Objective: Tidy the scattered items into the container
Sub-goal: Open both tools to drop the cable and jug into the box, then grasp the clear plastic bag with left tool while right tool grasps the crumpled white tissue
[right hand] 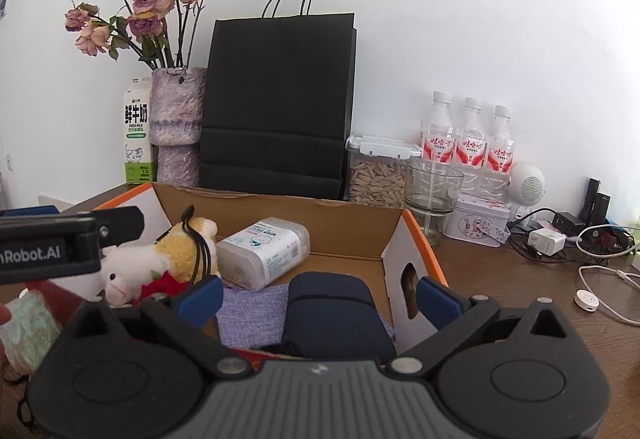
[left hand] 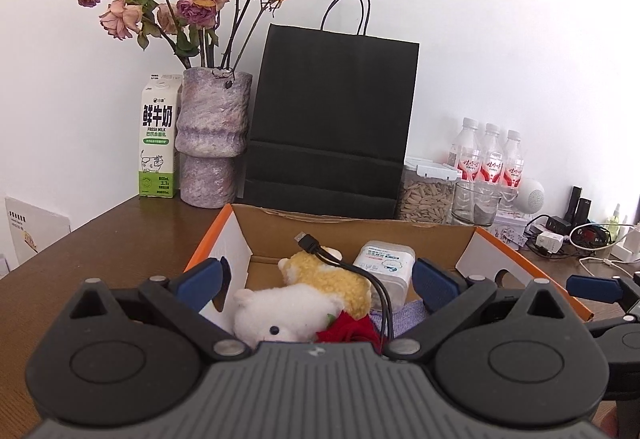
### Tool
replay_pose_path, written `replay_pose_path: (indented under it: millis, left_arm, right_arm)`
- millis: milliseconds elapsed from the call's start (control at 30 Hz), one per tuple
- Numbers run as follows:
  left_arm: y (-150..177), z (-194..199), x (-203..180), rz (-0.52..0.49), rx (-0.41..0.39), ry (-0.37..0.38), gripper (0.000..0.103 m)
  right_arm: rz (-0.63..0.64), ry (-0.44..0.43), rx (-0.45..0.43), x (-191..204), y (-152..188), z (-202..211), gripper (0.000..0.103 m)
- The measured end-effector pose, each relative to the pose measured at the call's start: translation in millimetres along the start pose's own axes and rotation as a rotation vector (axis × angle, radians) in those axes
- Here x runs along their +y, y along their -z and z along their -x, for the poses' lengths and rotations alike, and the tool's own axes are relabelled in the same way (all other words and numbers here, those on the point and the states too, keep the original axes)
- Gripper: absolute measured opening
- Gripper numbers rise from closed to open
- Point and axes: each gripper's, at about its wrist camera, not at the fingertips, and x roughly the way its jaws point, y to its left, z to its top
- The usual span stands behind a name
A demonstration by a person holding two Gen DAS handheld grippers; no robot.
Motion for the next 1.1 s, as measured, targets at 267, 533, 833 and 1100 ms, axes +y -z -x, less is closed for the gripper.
replay_pose_path:
  millis: [267,533,833,1100]
  left_arm:
    - [11.8,26.7,17.9,0.033,0.006,-0.026,0.103]
    - [25.1,51.3,25.9,0.020,0.030,-0.038,0.103]
    - [40.6,76.6,39.1,0.008,0.052,-0.084,0.103]
    - [46.2,90.5,75.8,0.115,0.109,-0.089,0.103]
  right_arm:
    - [-0.033,0.012,-0.031,-9.5,14.2,33.0,0.103]
    - [-0.047,-0.011,0.017,-12.0,37.2,60.3,0.103]
    - [-0.096,-0.010,0.071,-20.5,55.3,78.3,0.103]
    - [-0.120,-0.038,0.155,-23.5,60.0,73.8,0.103]
